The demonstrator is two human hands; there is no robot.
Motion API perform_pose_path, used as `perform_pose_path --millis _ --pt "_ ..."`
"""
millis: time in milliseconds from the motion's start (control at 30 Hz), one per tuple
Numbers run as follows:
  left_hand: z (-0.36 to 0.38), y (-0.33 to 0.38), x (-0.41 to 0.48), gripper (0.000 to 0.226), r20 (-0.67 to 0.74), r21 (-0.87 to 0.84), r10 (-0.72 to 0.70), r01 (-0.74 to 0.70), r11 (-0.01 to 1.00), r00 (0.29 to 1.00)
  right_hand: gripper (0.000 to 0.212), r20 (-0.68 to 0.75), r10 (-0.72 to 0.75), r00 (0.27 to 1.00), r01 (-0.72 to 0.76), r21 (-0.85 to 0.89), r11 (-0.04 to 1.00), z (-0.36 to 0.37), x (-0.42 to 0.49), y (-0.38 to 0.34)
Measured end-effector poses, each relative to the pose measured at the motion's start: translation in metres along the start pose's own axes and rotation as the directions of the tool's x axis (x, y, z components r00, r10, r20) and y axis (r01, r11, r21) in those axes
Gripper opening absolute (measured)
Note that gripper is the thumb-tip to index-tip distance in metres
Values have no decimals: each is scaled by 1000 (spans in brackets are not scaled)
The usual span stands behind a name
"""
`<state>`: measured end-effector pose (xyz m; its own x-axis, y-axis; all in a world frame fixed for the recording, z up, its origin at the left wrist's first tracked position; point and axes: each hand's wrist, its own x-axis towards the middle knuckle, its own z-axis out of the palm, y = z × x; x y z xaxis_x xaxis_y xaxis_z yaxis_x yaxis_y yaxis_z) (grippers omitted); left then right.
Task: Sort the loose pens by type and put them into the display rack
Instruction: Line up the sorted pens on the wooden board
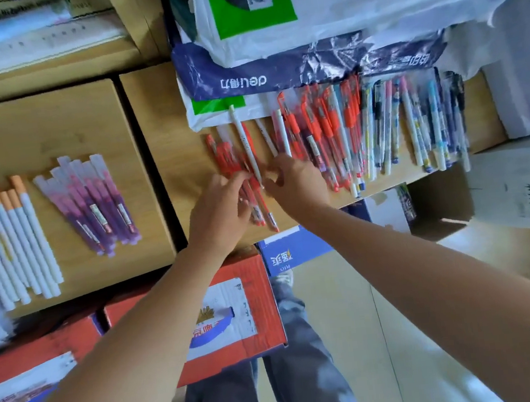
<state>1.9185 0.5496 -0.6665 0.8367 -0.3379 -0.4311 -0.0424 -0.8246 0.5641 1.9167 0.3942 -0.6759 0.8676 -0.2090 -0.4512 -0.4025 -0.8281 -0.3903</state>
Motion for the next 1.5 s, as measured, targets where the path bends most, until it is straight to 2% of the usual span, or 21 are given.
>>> perform_pose_path --millis 133,267,433,567,667,800,933,1000,1067,1133,1167,1233,1300,1400,1500 --pt "-1 -6 -3 37 -98 -96 -59 50 994 993 21 -54 -16 998 19 42 999 4 3 2" --pt "6 -1 4 33 -136 -151 -105 84 985 985 18 -7 -65 998 66 21 998 5 5 6" --pt "7 -1 8 32 -167 -133 -115 93 987 979 16 -135 -101 986 120 138 983 -1 9 5" --pt "6 -6 7 32 -166 -160 -107 80 984 980 29 -115 -77 990 95 159 983 3 24 -16" --pt "5 -8 8 27 -172 -159 -111 84 984 979 24 -84 -27 996 36 105 994 5 32 -26" --pt "1 -5 14 12 -197 -246 -152 101 964 969 16 -96 -31 995 49 189 981 -2 28 -19" --pt "-2 12 25 25 -108 -553 -285 180 813 952 12 127 -223 967 189 233 954 -14 12 -4" --pt "1 16 32 33 -72 -545 -296 210 812 953 17 147 -263 953 225 237 945 -19 6 1" --pt "2 17 36 43 -52 -533 -328 251 808 943 21 0 -214 977 208 225 952 -21 6 6" --pt "2 17 38 50 -43 -516 -333 264 815 942 19 -180 -95 979 126 169 977 -26 11 14" --pt "1 17 37 50 -32 -494 -320 263 829 947 21 -214 -41 976 69 127 989 -29 13 17" --pt "-1 19 35 49 -7 -482 -307 266 835 952 28 -175 14 984 -15 -3 1000 -30 17 22" --pt "-3 21 34 46 15 -514 -319 281 811 948 30 -127 17 992 -27 -73 997 -27 19 21" --pt "-3 22 33 35 61 -564 -322 299 770 945 21 -117 66 991 -69 -20 997 -24 22 16" --pt "-3 20 33 34 91 -615 -322 308 726 942 20 -116 106 988 -104 26 994 -28 23 13"
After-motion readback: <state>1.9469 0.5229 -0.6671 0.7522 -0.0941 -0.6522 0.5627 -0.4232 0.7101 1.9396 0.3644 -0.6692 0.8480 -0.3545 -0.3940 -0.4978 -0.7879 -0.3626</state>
